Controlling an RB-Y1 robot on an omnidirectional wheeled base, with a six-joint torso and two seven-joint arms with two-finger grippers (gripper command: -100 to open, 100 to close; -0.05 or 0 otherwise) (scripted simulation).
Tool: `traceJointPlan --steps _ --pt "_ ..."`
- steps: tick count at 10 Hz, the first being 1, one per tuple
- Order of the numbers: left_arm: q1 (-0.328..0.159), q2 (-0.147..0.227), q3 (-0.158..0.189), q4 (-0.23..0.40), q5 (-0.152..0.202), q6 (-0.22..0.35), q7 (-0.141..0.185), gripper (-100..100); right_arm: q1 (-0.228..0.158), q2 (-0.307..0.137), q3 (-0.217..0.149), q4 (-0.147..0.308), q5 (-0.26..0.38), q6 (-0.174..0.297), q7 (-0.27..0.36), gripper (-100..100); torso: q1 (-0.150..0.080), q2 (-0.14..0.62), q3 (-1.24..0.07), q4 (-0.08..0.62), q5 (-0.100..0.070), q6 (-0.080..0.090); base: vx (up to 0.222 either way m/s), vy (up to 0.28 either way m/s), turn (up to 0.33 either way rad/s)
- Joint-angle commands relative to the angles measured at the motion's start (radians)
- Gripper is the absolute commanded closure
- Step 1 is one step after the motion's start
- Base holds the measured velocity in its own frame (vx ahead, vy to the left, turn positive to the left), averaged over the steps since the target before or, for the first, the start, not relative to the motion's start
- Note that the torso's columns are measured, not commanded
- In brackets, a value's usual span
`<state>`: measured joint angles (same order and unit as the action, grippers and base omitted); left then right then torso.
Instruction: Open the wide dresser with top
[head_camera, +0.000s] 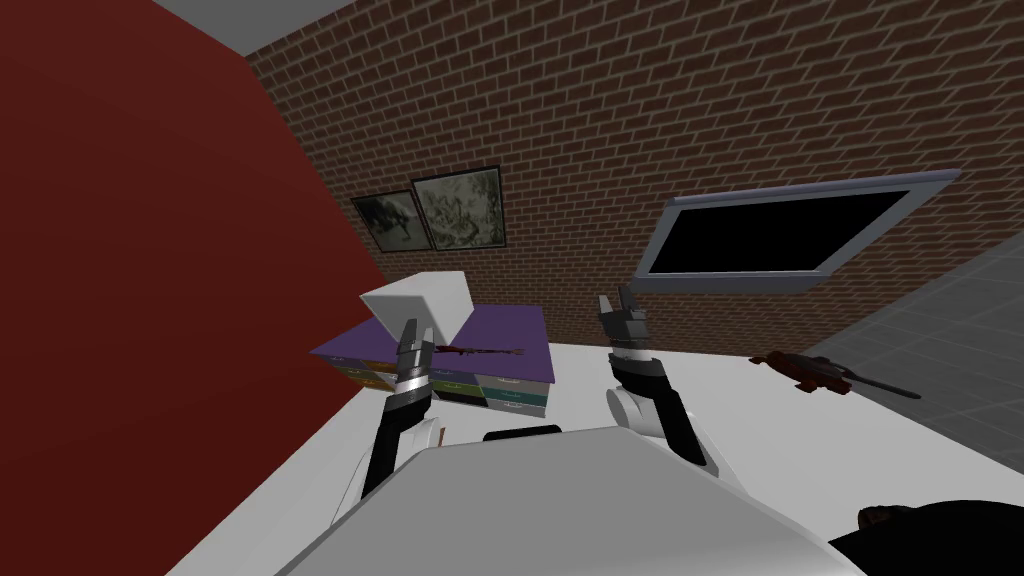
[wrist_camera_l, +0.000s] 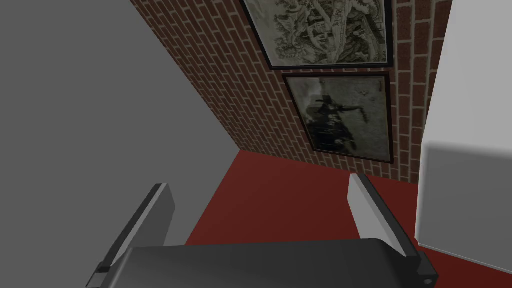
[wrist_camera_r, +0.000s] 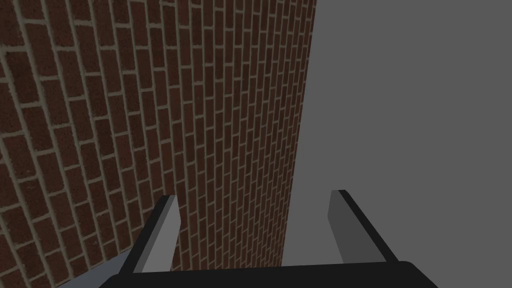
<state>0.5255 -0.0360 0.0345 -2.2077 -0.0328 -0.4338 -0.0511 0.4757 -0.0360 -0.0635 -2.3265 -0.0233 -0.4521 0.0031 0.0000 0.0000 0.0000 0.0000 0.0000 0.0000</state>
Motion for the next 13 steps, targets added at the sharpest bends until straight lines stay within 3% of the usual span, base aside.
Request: traceJointPlan --steps 1,9,10,13 --pt "0.0 0.0 0.0 0.0 0.0 0.0 0.0 0 0.0 0.0 0.0 0.0 0.0 0.0 0.0 0 0.0 0.04 -0.082 0.041 0.0 0.0 0.0 0.0 0.0" --pt "0.0 0.0 0.0 0.0 0.0 0.0 0.0 0 0.0 0.0 0.0 0.0 0.0 0.0 0.0 0 0.0 0.618 -1.234 0.617 0.0 0.0 0.0 0.0 0.0" --pt "-0.004 0.04 -0.001 0.014 0.0 -0.005 -0.001 -100 0.0 0.0 0.0 0.0 0.0 0.0 0.0 0 0.0 0.691 -1.382 0.691 0.0 0.0 0.007 -0.003 -0.005" --pt "-0.017 0.121 -0.005 0.068 -0.002 -0.025 -0.005 -100 0.0 0.0 0.0 0.0 0.0 0.0 0.0 0 0.0 0.737 -1.475 0.737 0.0 0.0 0.005 -0.01 -0.009"
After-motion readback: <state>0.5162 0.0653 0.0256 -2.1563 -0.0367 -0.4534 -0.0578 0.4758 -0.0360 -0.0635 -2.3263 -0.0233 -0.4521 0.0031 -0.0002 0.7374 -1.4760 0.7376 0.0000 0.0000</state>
